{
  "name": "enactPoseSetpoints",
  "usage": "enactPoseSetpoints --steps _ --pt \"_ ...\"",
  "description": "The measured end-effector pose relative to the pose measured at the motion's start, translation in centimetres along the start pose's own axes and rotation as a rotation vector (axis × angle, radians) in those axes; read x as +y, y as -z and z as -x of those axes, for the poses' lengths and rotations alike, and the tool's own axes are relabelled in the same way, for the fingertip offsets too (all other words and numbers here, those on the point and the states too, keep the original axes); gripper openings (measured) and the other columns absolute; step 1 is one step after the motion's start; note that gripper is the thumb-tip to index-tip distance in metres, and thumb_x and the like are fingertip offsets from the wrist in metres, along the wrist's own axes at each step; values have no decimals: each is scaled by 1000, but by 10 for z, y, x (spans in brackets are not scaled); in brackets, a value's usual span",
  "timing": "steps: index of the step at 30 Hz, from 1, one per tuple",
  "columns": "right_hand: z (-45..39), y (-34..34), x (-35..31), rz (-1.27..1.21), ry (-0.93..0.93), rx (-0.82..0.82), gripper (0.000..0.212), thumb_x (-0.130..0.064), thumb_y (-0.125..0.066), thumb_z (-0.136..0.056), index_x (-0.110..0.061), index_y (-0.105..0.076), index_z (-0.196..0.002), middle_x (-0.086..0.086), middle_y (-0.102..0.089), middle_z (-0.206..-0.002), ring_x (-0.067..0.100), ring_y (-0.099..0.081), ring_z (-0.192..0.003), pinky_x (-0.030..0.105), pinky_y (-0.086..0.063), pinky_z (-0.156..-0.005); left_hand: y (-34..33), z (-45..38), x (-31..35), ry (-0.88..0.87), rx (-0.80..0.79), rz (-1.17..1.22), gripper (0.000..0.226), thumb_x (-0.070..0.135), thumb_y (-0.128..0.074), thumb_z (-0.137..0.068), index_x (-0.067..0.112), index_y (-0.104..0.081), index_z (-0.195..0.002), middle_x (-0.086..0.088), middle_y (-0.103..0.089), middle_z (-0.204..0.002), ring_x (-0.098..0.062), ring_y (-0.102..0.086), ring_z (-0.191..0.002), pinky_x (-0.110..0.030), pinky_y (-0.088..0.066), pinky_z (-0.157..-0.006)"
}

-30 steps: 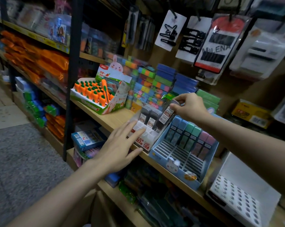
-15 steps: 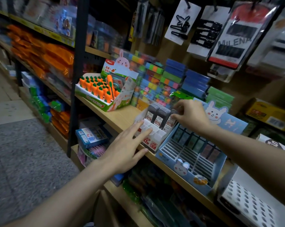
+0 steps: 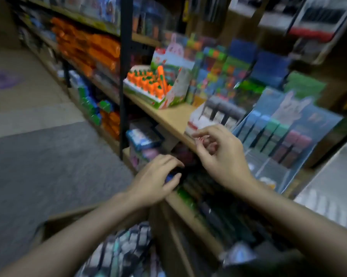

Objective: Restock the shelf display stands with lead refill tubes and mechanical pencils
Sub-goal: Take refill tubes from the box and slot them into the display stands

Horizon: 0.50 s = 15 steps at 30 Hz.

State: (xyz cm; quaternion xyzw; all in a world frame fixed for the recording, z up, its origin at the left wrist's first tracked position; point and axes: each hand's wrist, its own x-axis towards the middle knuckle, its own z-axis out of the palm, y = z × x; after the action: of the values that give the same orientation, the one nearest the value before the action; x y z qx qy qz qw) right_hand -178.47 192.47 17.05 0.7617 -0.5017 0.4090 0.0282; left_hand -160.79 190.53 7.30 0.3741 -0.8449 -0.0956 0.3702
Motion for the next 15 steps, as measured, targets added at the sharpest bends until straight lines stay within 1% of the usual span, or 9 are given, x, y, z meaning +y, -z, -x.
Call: enactPoseSetpoints --steps 1,2,3,5,7,9,11,13,15 --pt "21 -17 -7 -78 -16 -63 13 -16 -63 -83 -19 -69 -94 -8 -59 -92 0 -54 -75 9 -41 -71 -2 24 -7 76 -48 -13 24 23 -59 -89 11 -64 -110 -7 -63 -109 -23 -58 -102 -34 -45 -89" --pt "42 -36 -13 -147 -38 -133 15 -12 -64 -83 -18 -70 -95 -7 -61 -93 0 -55 -76 9 -42 -73 -3 51 -13 186 -102 -18 22 19 -62 -88 10 -65 -109 -8 -65 -105 -25 -59 -100 -33 -45 -88" --pt "62 -55 -18 -216 -73 -199 16 -8 -65 -82 -15 -70 -95 -4 -62 -94 2 -57 -77 11 -44 -73 -4 79 -20 316 -143 -12 21 17 -64 -88 10 -66 -108 -9 -65 -105 -25 -59 -100 -32 -43 -88" --pt "100 -95 -26 -323 -187 -319 16 -3 -65 -82 -11 -71 -95 -2 -62 -92 8 -59 -75 18 -47 -72 -8 135 -28 607 -150 19 20 11 -65 -86 7 -66 -106 -11 -65 -106 -27 -60 -102 -26 -39 -89" --pt "135 -131 -31 -357 -314 -458 15 -5 -65 -84 -13 -71 -96 1 -63 -91 9 -56 -71 23 -46 -72 -17 185 -31 874 -94 51 18 6 -64 -86 3 -66 -104 -12 -65 -105 -29 -61 -102 -20 -37 -83" --pt "165 -161 -31 -344 -419 -590 15 -10 -66 -86 -13 -71 -99 6 -66 -95 10 -56 -74 20 -41 -71 -32 225 -28 1074 -21 86 18 5 -65 -86 3 -67 -104 -9 -65 -104 -28 -61 -101 -19 -37 -78" --pt "190 -185 -25 -303 -509 -703 18 -14 -67 -87 -14 -69 -105 8 -68 -102 15 -60 -84 19 -39 -73 -50 253 -25 1256 51 126 24 7 -68 -86 1 -65 -109 -14 -64 -111 -26 -61 -101 -17 -38 -77" --pt "211 -203 -17 -263 -566 -829 29 -17 -66 -89 -12 -65 -117 12 -68 -108 24 -64 -98 26 -43 -82 -66 271 -24 1411 119 156 31 9 -70 -85 1 -63 -114 -18 -62 -116 -23 -60 -97 -20 -40 -77" --pt "225 -217 -8 -215 -577 -922 38 -21 -65 -91 -11 -60 -127 14 -64 -118 27 -62 -107 29 -45 -87 -78 280 -26 1491 144 145 39 13 -72 -85 3 -60 -121 -20 -58 -120 -24 -58 -99 -25 -44 -83"
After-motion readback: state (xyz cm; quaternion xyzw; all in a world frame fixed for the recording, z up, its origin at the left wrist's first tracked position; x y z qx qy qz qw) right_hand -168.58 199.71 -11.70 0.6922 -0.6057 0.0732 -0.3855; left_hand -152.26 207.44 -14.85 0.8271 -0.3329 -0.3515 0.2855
